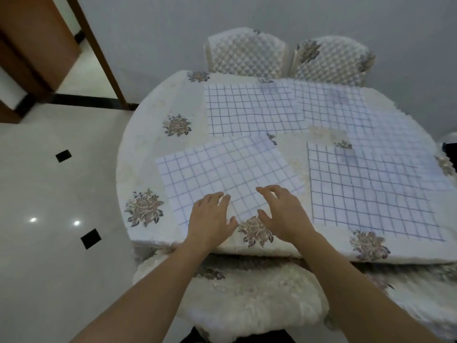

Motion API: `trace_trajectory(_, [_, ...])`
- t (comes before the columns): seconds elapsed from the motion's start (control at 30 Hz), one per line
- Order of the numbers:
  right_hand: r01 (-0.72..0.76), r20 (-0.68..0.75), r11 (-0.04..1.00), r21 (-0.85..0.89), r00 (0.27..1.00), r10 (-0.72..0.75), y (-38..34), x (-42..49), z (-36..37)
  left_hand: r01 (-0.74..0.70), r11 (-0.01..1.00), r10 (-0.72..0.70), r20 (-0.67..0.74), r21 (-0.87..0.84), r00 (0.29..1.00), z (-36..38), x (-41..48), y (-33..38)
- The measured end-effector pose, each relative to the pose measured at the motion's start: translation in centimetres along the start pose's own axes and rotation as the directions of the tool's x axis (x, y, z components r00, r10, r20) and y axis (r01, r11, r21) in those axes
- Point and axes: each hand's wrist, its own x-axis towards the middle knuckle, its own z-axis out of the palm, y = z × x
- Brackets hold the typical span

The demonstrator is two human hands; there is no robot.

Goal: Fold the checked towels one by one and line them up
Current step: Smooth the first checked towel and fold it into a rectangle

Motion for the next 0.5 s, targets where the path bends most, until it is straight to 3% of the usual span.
trace_trajectory(0.27, [0.227,0.122,0.970,-0.091,0.969,-0.215,5.0,2.5,4.8,0.064,0.998,-0.062,0.044,-0.026,0.997,5.3,1.1,0.5])
trace_trajectory(0.5, [0.381,0.108,0.923,-0.058,0.921,-0.374,8.8,3.7,9.5,0.049,0.998,-0.049,0.015,0.033,0.999,8.7,0.9,0.8])
